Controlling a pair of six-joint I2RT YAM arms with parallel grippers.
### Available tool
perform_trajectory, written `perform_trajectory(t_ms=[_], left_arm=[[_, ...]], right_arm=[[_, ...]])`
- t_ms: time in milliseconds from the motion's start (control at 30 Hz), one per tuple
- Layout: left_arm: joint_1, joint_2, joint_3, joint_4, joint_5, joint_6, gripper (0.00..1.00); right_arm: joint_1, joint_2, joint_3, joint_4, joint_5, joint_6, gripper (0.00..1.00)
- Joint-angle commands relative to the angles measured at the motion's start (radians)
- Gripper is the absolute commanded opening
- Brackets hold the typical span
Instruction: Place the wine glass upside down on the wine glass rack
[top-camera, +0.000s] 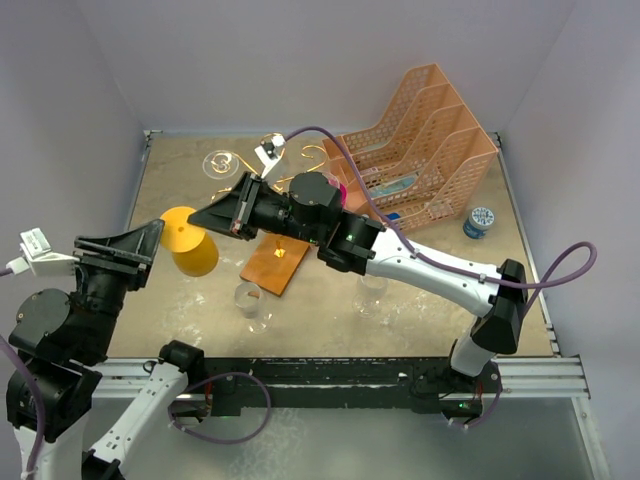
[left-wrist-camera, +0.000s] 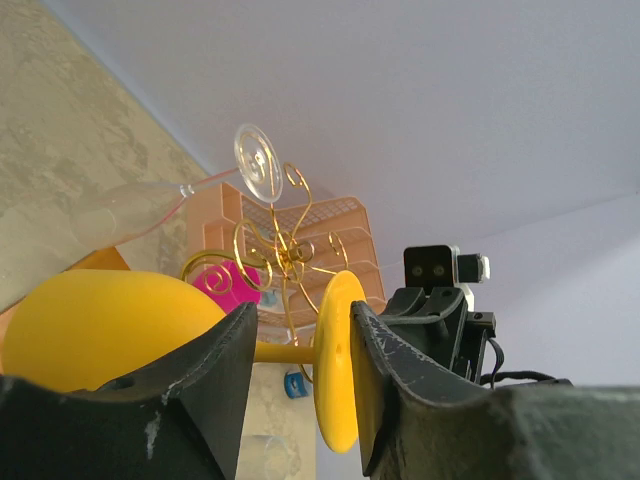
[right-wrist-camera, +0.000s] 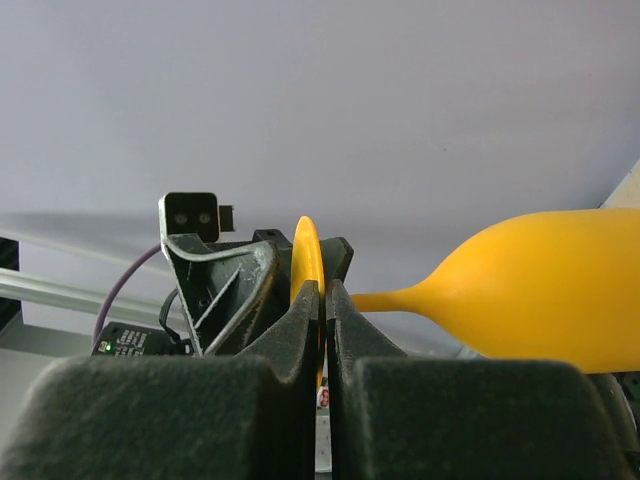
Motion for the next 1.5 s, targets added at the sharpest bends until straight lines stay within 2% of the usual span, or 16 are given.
perform_trajectory(t_ms=[0, 133, 233, 300, 433, 633, 767, 1167, 1267, 1467], left_arm=[[0.0, 0.004, -0.022, 0.102, 0.096, -0.035, 0.36], [0.0, 0.006, -0.038, 0.11, 0.135, -0.06, 0.2], [0.001, 0.002, -0.049, 0.117, 0.144, -0.069, 0.01], [0.001, -0.001, -0.052, 0.116, 0.139, -0.074, 0.0], [-0.001, -0.006, -0.059, 0.111, 0.127, -0.111, 0.0], [-0.001, 0.022, -0.046, 0.027, 0.079, -0.208, 0.0], [-0.001, 0.05, -0.059, 0.058, 0.129, -0.23, 0.0], [0.0, 0.13, -0.137, 0.229, 0.266, -0.272, 0.0], [0.0, 0.168, -0.145, 0.268, 0.307, -0.272, 0.0], [0.0, 0.22, -0.144, 0.315, 0.296, -0.255, 0.0]], right_arm=[[0.002, -0.031, 0.007, 0.069, -0.033, -0.004, 0.0], [0.003, -0.025, 0.012, 0.076, -0.045, -0.005, 0.0], [0.002, -0.028, 0.004, 0.076, -0.045, -0.011, 0.0], [0.002, -0.038, -0.011, 0.077, -0.045, -0.014, 0.1], [0.002, -0.091, -0.086, 0.081, -0.017, -0.02, 0.37], [0.002, -0.229, -0.237, 0.029, 0.068, -0.072, 0.6], [0.003, -0.329, -0.313, 0.005, 0.136, -0.135, 0.62], [0.002, -0.549, -0.469, -0.052, 0.247, -0.355, 0.6], [0.003, -0.582, -0.495, -0.062, 0.264, -0.385, 0.6], [0.002, -0.631, -0.531, -0.081, 0.302, -0.396, 0.61]])
